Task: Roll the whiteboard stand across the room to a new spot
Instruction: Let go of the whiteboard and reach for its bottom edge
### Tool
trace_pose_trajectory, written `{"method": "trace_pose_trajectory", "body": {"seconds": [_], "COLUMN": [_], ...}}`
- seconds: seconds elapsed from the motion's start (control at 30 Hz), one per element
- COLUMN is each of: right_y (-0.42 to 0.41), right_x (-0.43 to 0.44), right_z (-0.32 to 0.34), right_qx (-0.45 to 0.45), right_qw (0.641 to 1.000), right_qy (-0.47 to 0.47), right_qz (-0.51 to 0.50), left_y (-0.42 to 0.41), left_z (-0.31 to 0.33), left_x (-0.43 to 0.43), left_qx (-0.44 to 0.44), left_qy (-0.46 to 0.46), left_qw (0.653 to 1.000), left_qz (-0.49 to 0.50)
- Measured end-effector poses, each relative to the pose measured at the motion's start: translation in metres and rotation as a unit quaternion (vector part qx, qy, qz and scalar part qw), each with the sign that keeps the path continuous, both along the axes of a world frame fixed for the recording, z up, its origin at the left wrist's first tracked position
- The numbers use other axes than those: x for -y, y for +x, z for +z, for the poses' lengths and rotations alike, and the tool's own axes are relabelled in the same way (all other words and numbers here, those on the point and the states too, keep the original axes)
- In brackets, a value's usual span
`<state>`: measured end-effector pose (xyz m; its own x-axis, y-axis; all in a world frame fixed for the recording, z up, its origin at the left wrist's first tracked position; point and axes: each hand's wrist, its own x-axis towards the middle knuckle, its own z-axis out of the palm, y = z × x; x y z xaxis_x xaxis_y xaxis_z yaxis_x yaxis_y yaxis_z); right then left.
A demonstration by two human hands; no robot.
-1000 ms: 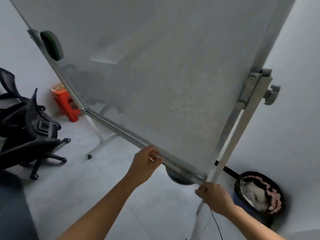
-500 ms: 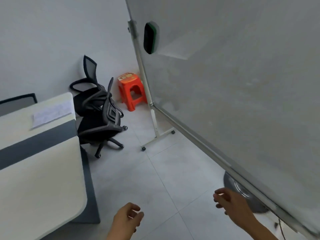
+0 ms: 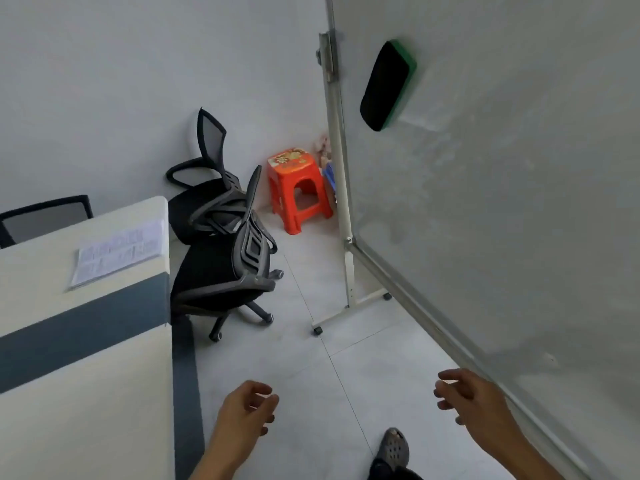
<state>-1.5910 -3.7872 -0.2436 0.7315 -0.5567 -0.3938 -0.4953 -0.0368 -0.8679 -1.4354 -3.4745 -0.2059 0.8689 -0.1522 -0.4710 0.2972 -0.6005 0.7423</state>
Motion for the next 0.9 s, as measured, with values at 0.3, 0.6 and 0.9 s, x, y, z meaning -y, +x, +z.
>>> {"method": "trace_pose_trajectory", "body": {"seconds": [0.3, 0.6, 0.9], "right_y": [0.187, 0.29, 0.372], "right_x": [0.06, 0.068, 0.029], "right_z": [0.034, 0.018, 0.034], "right_qx": [0.029, 0.011, -0.004], "right_qw": [0.999, 0.988, 0.935], "right_qy": [-0.011, -0.03, 0.006], "right_qz": [-0.017, -0.15, -0.354], "left_y": [0.227, 0.429, 0.518], "left_z": [0.07, 0.109, 0.112], "left_x": [0.147, 0.274, 0.388], "left_qx": [0.084, 0.229, 0.186], "left_qy": [-0.078, -0.181, -0.247], "left_qw": [0.988, 0.922, 0.85], "left_qz": [-0.108, -0.254, -0.426]}}
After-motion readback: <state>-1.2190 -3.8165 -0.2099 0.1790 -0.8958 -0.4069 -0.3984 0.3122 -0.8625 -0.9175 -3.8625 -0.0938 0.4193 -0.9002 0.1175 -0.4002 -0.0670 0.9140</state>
